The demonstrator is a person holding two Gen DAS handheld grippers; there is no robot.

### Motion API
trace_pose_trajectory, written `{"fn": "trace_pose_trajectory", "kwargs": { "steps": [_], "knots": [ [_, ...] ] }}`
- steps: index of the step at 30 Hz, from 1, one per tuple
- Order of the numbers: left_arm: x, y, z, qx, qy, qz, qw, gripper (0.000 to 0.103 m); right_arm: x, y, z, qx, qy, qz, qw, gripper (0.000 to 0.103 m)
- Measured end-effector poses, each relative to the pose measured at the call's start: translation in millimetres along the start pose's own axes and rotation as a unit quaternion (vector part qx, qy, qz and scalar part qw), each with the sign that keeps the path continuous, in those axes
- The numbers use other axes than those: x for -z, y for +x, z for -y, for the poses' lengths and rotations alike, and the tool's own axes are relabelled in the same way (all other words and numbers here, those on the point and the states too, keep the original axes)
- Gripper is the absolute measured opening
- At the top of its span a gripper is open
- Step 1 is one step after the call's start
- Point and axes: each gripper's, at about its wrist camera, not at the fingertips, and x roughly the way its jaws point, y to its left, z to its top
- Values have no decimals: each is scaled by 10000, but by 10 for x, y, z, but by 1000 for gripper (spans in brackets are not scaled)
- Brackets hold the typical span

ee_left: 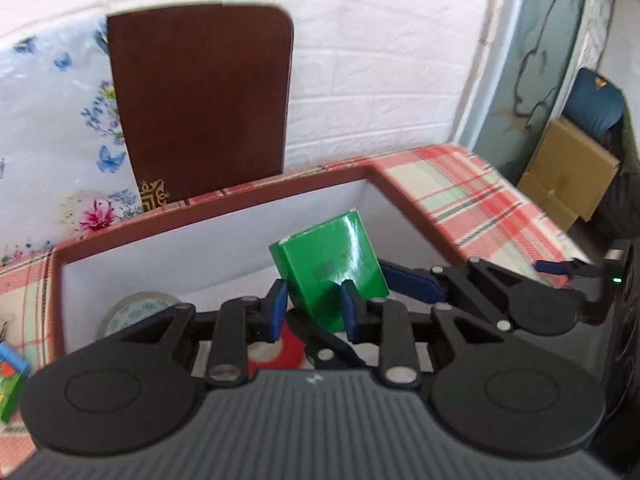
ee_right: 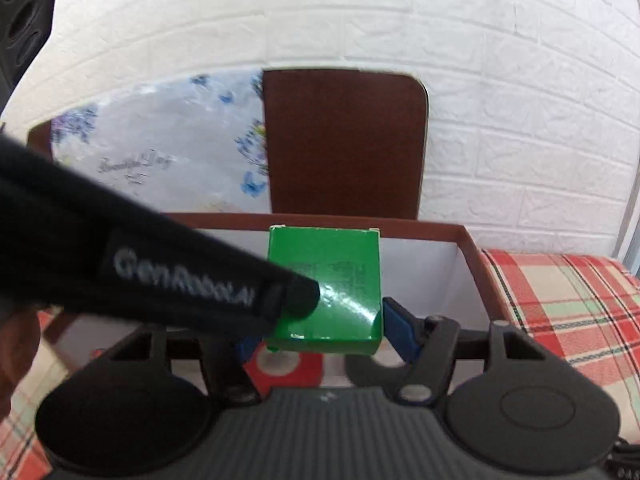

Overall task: Organize objects
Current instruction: 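Place the green box into the brown box beside the tapes and release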

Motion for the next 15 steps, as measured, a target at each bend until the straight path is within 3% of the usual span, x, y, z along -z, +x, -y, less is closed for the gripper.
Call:
{"fn": "trace_pose_trajectory", "kwargs": {
  "steps": [3,4,5,9,15],
  "knots": [
    [2,121,-10,-451,77,19,9989,36,25,225,43,134,-83,-80,9998,65],
    [17,130,-36,-473,36,37,9989,39,27,204,55,133,-66,55,9999,73],
    [12,119,-79,-436,-29,48,9990,41,27,179,59,129,-77,128,9998,74],
    [52,-16,-66,-784,12,138,9968,42,112,95,29,180,-98,169,9996,66],
    [224,-435,-92,-1088,-138,243,9937,44,221,-259,-4,217,168,239,9993,66]
  ]
}}
